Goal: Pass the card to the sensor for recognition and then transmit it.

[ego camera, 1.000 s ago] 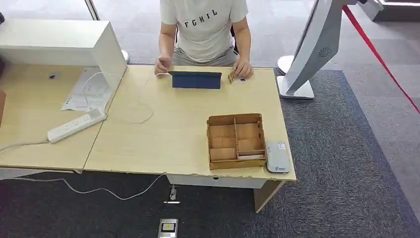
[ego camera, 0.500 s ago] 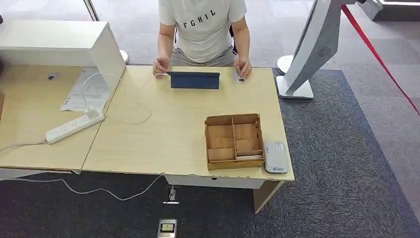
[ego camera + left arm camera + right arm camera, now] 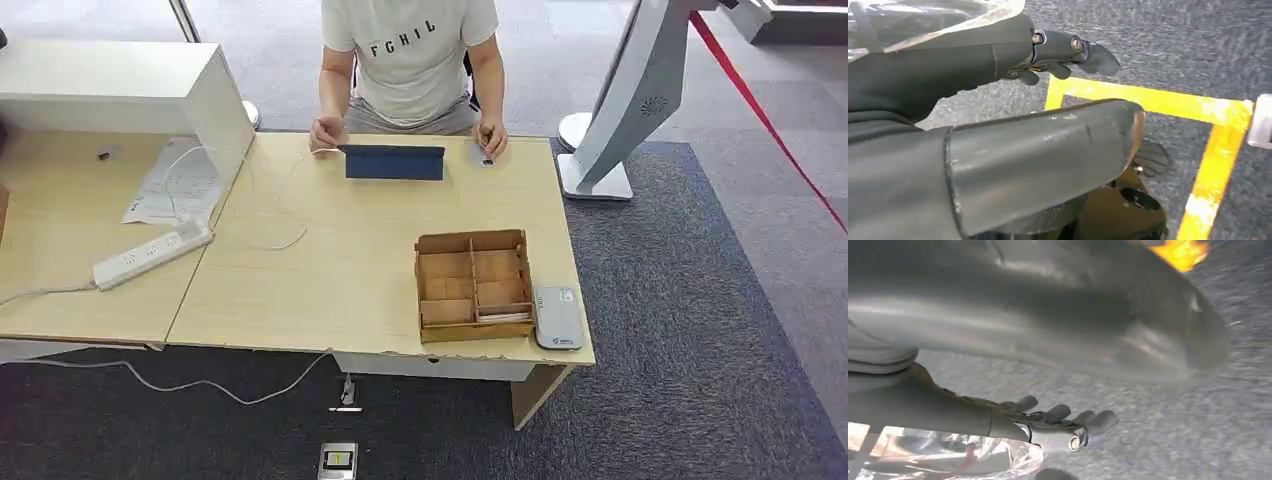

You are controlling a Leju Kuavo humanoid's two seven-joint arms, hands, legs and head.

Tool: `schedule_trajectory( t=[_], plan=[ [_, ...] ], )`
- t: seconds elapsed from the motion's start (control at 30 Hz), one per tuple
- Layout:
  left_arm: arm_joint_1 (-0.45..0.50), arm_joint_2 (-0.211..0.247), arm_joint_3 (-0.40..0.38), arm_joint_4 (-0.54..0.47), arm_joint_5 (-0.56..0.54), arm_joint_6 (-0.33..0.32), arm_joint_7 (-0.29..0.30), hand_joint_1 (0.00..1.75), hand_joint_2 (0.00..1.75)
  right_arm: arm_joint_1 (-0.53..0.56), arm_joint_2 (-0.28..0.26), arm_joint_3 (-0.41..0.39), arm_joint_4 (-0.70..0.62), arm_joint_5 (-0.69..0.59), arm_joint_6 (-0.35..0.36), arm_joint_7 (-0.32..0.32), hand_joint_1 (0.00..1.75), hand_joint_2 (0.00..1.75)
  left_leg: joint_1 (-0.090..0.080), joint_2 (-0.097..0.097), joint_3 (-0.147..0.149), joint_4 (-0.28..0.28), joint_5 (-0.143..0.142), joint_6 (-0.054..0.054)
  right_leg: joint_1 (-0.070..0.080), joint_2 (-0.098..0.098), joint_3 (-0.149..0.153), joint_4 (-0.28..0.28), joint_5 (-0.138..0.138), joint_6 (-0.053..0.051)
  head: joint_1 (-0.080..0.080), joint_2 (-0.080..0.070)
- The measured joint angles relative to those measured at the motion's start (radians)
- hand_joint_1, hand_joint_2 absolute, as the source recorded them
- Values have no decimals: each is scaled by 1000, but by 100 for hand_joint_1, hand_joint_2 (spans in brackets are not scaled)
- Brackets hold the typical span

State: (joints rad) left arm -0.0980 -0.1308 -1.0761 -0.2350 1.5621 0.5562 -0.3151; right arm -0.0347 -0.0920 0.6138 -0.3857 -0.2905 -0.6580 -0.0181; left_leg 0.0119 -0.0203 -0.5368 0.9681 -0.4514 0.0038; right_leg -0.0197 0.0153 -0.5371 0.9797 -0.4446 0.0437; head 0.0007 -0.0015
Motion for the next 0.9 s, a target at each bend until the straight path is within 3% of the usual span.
schedule_trajectory(
  t=[0.13,0.23,0.33,0.67,0.9],
  plan=[
    [0,0,1,0,0,-10,-34,0,0,-15,26,-36,15,-196,19,-198,0,0,0,0,1,0,0,0,0,0,0,0,0,0,0,0],
    [0,0,1,0,0,-5,-44,0,0,-23,36,-62,24,-301,45,-294,0,0,0,0,1,0,0,0,0,0,0,0,0,0,0,0],
    [0,0,2,0,0,10,-50,0,0,-25,41,-88,31,-353,56,-343,0,0,0,0,1,0,0,0,0,0,0,0,0,0,0,0],
    [-1,0,2,0,-9,43,-73,0,0,-22,71,-134,73,-492,38,-326,0,0,0,0,1,0,0,0,0,0,0,0,0,0,0,0],
    [-4,0,-6,0,-30,11,-113,0,0,-19,78,-155,92,-545,25,-277,0,0,0,1,1,0,0,0,0,0,0,0,0,0,0,0]
  ],
)
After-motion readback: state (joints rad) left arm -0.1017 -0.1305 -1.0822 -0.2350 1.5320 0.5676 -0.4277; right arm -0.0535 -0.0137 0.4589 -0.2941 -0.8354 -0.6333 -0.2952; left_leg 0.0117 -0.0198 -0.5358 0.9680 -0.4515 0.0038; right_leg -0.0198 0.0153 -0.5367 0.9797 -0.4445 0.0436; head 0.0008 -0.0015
